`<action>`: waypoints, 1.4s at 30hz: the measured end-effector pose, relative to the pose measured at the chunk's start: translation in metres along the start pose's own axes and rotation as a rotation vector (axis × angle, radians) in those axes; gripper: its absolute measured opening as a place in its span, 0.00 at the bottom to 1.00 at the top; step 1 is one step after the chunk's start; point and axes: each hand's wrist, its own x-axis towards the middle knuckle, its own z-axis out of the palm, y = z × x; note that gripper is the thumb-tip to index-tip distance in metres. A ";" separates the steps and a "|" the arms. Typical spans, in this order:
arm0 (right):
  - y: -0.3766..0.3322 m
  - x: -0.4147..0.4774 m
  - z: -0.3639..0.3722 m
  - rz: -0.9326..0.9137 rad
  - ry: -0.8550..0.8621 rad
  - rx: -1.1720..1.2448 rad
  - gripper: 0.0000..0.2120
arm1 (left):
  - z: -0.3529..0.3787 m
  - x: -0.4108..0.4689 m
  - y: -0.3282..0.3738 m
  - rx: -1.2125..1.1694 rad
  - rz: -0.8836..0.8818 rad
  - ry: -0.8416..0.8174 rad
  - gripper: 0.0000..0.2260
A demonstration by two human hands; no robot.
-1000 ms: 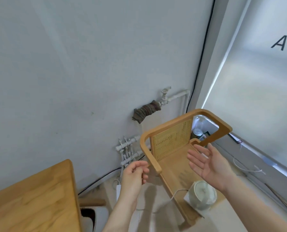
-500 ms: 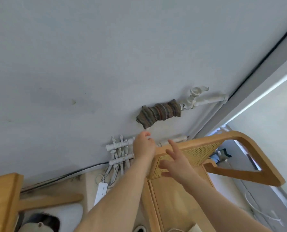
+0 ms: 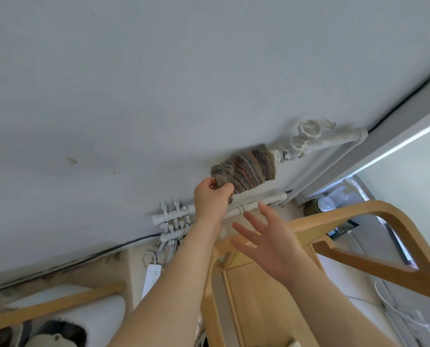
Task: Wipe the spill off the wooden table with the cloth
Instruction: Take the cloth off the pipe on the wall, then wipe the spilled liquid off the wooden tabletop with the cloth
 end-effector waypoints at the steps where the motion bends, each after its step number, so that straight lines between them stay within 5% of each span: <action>1: -0.006 -0.006 0.003 0.050 -0.069 0.107 0.26 | -0.005 -0.022 0.013 -0.013 0.055 -0.071 0.01; 4: -0.023 -0.033 0.012 0.118 -0.258 0.207 0.32 | -0.016 -0.093 0.038 0.015 0.297 -0.209 0.03; 7: -0.034 -0.069 0.011 0.102 -0.283 0.037 0.36 | -0.021 -0.153 0.037 0.283 0.613 -0.168 0.08; 12: -0.034 -0.152 -0.020 -0.136 -0.185 -0.921 0.28 | -0.035 -0.242 0.043 0.323 0.556 -0.090 0.08; 15: -0.027 -0.187 -0.050 -0.408 -0.163 -1.255 0.29 | -0.046 -0.294 0.048 0.342 0.518 -0.155 0.09; 18: -0.026 -0.229 -0.062 -0.544 -0.299 -1.056 0.27 | -0.057 -0.342 0.048 0.371 0.452 -0.280 0.08; 21: -0.027 -0.266 -0.061 -0.434 -0.613 -0.802 0.21 | -0.075 -0.387 0.048 0.201 0.354 -0.401 0.13; 26: -0.005 -0.302 -0.050 -0.288 -0.969 -0.888 0.16 | -0.132 -0.446 0.033 0.030 0.281 -0.353 0.14; 30: 0.039 -0.328 -0.026 -0.429 -1.017 -0.878 0.26 | -0.183 -0.484 0.013 -0.018 0.294 -0.196 0.12; 34: 0.097 -0.359 0.009 -0.438 -1.060 -0.771 0.05 | -0.240 -0.515 -0.012 0.042 0.284 -0.081 0.04; 37: 0.139 -0.382 0.034 -0.440 -1.131 -0.929 0.18 | -0.288 -0.536 -0.035 0.117 0.313 0.076 0.15; 42: 0.224 -0.401 0.069 -0.387 -1.152 -1.069 0.17 | -0.365 -0.570 -0.070 -0.059 0.349 0.266 0.16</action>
